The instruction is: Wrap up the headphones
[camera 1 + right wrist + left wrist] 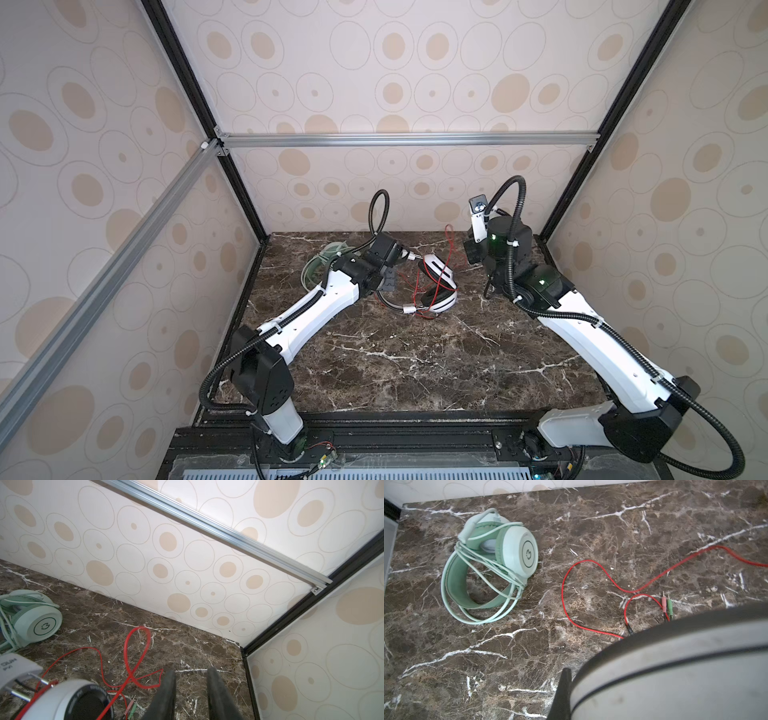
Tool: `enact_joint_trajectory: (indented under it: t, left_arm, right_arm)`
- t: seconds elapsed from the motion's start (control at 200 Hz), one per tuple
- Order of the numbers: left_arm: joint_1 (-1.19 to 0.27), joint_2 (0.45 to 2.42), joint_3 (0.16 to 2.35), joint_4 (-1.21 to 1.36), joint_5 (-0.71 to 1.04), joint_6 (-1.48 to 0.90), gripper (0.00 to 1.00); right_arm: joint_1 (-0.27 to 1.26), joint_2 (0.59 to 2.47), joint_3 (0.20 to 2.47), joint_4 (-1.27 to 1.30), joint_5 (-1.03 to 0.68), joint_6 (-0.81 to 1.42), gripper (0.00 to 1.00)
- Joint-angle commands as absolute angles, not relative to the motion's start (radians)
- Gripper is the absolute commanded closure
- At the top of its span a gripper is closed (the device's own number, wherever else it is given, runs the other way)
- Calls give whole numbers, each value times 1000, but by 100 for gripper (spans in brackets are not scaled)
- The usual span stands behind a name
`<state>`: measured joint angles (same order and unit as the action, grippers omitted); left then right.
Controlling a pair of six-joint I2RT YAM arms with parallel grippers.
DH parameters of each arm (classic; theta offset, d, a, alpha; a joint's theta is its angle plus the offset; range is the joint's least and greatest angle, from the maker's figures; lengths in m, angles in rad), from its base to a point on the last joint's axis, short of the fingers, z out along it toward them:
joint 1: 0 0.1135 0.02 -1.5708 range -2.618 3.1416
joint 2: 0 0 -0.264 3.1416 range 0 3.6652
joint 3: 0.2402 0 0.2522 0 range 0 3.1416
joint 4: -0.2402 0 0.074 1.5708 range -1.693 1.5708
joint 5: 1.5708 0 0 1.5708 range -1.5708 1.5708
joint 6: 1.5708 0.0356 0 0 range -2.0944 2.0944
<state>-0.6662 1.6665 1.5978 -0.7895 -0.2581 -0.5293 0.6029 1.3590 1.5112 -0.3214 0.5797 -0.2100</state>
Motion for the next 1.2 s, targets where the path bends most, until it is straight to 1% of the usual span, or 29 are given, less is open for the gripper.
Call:
enact_joint_trajectory:
  t: [0.0,0.13,0.19,0.24,0.34,0.485,0.615,0.745,0.865,0.955,1.08,1.16,1.19]
  left_arm:
    - [-716,1643,1634,-740,-170,-480,100]
    - [-753,1620,1622,-723,-164,-463,100]
    - [-757,1608,1616,-716,-164,-460,100]
    - [-757,1602,1614,-714,-164,-460,100]
    - [-757,1605,1618,-718,-173,-462,100]
    - [-757,1615,1628,-731,-176,-466,100]
    - [-757,1616,1629,-732,-187,-469,100]
    - [-756,1626,1644,-750,-223,-475,100]
    - [-748,1633,1669,-782,-295,-492,100]
    - [-732,1617,1669,-780,-311,-498,100]
    - [-701,1569,1641,-741,-275,-502,100]
    - [-684,1538,1620,-710,-240,-502,100]
    - [-678,1528,1613,-699,-219,-502,100]
  right_arm:
    - [554,1419,1560,-333,424,-147,70]
    - [525,1518,1649,-408,349,-110,74]
    - [521,1531,1646,-424,333,-96,74]
    - [520,1520,1615,-420,321,-80,72]
    - [499,1454,1526,-417,281,-32,66]
    - [444,1286,1342,-421,198,62,59]
    - [426,1120,1179,-433,160,111,55]
    - [423,1008,1074,-490,111,143,54]
    - [423,940,976,-533,54,186,54]
    - [422,894,887,-533,43,215,53]
    - [422,862,791,-509,22,253,53]
    - [422,871,722,-445,-35,293,52]
    - [422,884,696,-412,-65,306,50]
